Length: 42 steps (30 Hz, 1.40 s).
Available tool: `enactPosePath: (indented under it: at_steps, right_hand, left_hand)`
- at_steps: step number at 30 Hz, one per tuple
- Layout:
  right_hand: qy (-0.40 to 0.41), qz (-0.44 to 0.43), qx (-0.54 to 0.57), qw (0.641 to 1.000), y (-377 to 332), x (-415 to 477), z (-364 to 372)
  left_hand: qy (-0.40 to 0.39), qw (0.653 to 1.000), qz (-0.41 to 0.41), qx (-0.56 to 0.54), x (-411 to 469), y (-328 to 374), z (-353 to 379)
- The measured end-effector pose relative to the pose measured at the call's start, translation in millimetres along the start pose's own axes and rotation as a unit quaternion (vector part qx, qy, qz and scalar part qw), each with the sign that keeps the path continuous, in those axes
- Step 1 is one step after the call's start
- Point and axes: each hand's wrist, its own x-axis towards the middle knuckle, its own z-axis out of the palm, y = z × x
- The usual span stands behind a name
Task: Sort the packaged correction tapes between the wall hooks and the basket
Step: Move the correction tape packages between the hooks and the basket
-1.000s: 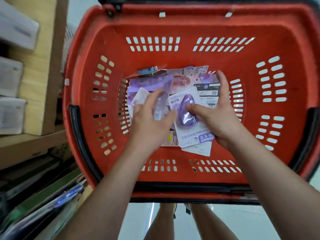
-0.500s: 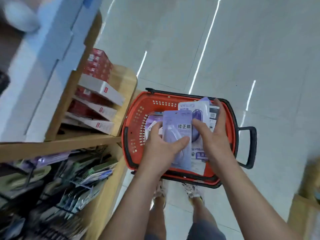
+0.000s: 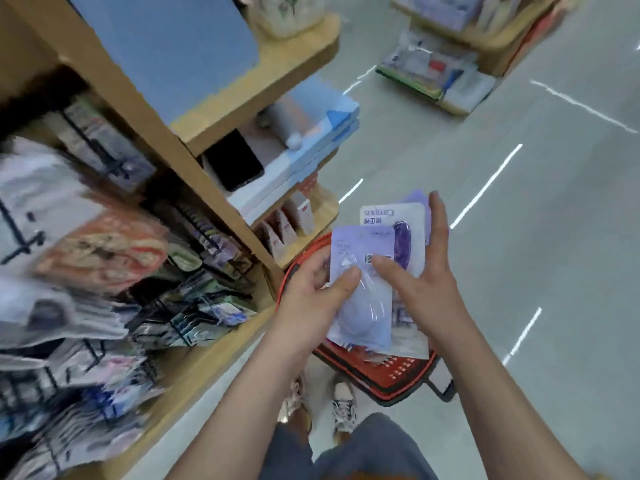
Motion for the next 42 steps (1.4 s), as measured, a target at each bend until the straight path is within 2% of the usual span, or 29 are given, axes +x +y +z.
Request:
enactPosePath:
  at_steps: [5, 14, 19, 24, 28, 34, 39, 42]
  right_hand:
    - [-0.120, -0.032, -0.014, 0.992, -29.7, -1.4, 28.3]
    - [-0.330, -0.046, -0.039, 0.942, -45.0, -21.8, 122.8]
    - [-0.435, -0.019, -0.022, 0.900, -52.4, -60.0, 186.9]
    - [-0.532, -0.024, -0.030, 0.846, -53.4, -111.1, 250.8]
    - [-0.570, -0.029, -0.048, 0.819, -55.6, -155.9, 295.5]
    - [-0.582, -0.025, -0.052, 0.811, -60.3, -231.0, 358.4]
    - [-0.579, -0.096, -0.090, 0.805, -64.7, -295.2, 408.5]
    - [-0.608, -0.125, -0.088, 0.779, -69.7, -326.1, 432.5]
  left_hand:
    - [0.069, 0.998, 0.006, -0.011, -40.6, 13.1, -27.8]
    - [0.219, 0.974, 0.006, -0.048, -122.7, 6.8, -98.7]
    - [0.319, 0.944, 0.015, -0.086, -185.1, -5.2, -138.1]
    - [0.420, 0.897, 0.033, -0.136, -256.6, -20.0, -170.0]
    - [0.471, 0.863, 0.047, -0.175, -306.8, -38.2, -192.5]
    - [0.549, 0.807, 0.061, -0.209, -381.7, -69.5, -235.1]
    - [0.603, 0.752, 0.072, -0.254, -453.2, -89.7, -274.6]
    - [0.634, 0.722, 0.082, -0.266, -491.0, -95.0, -298.4]
